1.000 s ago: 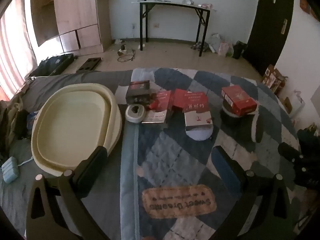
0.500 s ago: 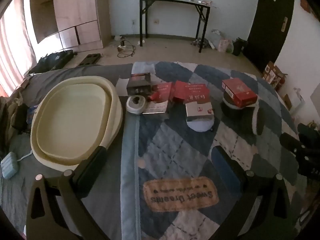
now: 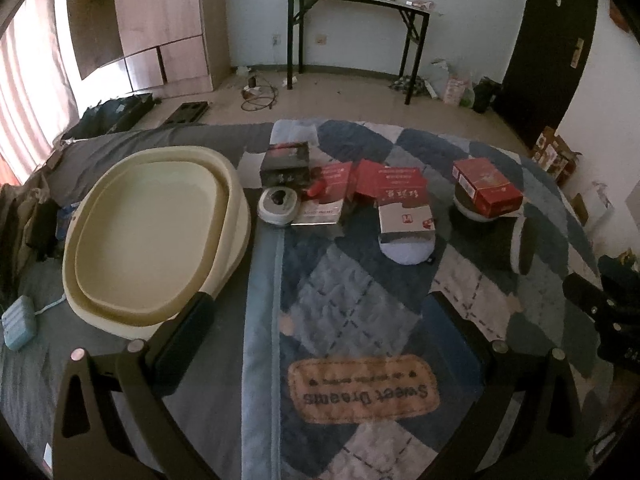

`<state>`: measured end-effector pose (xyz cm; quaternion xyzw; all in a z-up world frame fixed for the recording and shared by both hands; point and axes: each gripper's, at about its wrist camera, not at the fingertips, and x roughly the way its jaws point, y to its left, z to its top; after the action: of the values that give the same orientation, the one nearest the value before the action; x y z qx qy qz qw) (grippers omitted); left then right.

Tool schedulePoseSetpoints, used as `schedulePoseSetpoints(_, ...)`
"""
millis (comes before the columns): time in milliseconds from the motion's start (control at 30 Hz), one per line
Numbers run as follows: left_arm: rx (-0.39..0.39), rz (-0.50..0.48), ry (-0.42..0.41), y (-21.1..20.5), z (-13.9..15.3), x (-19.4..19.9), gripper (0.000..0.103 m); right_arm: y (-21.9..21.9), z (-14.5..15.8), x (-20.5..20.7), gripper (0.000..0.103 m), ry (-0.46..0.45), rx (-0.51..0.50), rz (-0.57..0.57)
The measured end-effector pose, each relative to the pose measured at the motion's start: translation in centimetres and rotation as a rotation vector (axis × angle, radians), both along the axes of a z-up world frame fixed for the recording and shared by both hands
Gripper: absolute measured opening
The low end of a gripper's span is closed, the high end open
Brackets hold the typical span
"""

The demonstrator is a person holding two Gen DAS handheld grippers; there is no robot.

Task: Organize rigid objects

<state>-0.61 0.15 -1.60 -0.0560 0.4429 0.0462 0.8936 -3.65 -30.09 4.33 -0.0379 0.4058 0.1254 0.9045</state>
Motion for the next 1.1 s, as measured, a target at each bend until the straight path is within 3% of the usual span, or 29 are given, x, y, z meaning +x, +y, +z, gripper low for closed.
schedulePoseSetpoints(1100,0.027,-0.044,0.029,-0.9,0.3,-0.4,0.103,1.4,-0.9,-0.2,0.103,0.010,-0.011,0.043)
